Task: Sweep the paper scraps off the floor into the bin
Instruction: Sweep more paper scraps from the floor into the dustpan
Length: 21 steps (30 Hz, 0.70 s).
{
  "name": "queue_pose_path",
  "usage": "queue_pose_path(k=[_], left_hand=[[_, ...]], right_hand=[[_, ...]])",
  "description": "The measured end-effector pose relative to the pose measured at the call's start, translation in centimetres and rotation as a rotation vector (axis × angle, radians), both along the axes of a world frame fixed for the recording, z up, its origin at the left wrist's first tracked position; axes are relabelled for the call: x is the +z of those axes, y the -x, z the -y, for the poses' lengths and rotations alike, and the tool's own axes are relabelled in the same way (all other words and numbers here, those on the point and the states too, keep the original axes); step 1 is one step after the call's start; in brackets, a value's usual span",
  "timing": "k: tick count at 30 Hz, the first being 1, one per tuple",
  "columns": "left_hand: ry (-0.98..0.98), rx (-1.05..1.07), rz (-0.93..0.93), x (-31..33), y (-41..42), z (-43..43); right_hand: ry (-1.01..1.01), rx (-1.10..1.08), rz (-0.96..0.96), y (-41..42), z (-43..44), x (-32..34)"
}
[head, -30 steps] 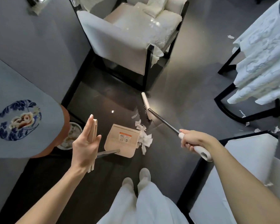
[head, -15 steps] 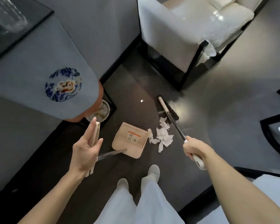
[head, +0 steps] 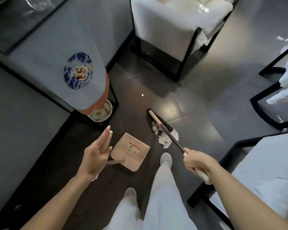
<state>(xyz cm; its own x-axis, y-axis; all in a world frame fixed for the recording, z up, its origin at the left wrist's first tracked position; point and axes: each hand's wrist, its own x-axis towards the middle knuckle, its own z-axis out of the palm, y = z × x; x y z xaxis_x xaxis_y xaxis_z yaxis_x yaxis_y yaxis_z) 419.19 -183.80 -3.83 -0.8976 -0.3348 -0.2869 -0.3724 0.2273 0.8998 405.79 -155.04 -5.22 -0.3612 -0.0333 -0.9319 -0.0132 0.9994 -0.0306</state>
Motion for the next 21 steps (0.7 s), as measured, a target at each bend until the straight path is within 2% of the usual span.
queue_pose_path(k=[6,10,15,19,21], left_hand=[[-0.01,-0.082,0.022,0.0,-2.6,0.8],[0.015,-0.055,0.049,0.0,-3.8,0.9],[0.065,0.085,0.05,0.5,-3.8,0.0],[0.077,0.195,0.069,0.7,-4.0,-0.4],[0.07,0.257,0.078,0.9,-4.5,-0.6]], right_hand=[[0.057,-0.144,-0.064,-1.9,0.1,2.4],[0.064,-0.07,-0.146,-1.5,1.0,3.6],[0.132,0.005,-0.229,2.3,3.7,2.8],[0.262,-0.075,-0.088,3.8,5.9,0.4],[0.365,-0.201,-0.004,3.5,6.7,-1.1]])
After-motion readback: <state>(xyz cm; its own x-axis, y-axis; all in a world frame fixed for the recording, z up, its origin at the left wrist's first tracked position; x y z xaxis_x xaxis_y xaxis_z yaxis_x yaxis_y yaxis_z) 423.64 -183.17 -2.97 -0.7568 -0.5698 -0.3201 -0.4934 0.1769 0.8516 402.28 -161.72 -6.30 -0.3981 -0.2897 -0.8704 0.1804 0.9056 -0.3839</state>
